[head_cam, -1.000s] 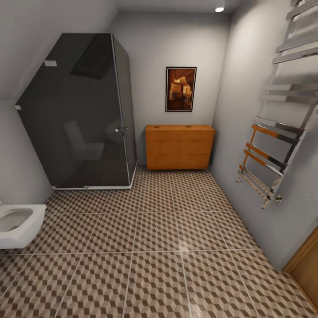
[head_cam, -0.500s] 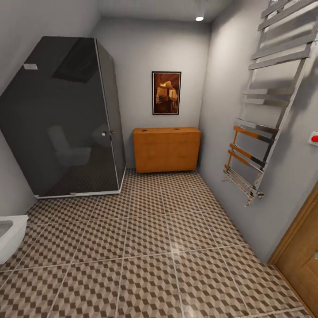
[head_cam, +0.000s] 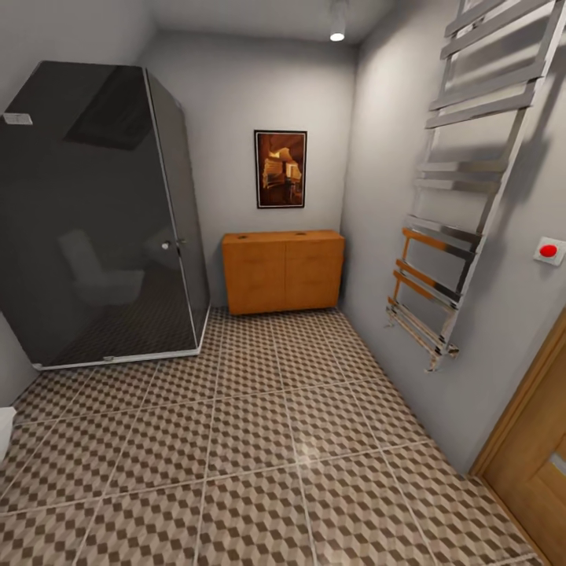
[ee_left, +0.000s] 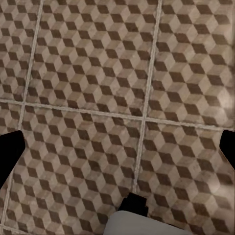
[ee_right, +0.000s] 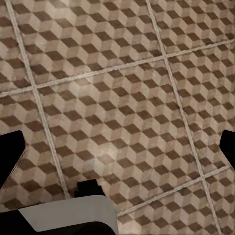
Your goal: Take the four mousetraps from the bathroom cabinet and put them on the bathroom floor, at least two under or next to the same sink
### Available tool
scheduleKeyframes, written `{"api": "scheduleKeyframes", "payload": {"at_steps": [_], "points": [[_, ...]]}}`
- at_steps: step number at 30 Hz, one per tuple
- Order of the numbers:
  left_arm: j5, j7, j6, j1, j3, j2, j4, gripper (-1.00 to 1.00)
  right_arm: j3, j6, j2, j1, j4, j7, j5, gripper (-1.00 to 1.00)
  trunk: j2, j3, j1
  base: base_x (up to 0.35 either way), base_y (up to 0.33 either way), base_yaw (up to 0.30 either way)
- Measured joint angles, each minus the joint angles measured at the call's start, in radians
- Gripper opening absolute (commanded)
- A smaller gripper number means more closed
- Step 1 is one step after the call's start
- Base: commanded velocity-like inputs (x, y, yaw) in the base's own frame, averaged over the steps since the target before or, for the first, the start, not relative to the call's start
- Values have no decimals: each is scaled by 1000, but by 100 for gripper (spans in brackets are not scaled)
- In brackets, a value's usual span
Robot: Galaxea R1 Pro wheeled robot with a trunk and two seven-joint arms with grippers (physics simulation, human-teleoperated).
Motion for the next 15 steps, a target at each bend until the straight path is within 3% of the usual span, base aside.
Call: {"api": "scheduleKeyframes", "payload": {"at_steps": [15], "points": [[0,1,1,0,0,3,0,100,0,0,-4,0,0,0,4,100,0,-16,0,326,0,-1]]}}
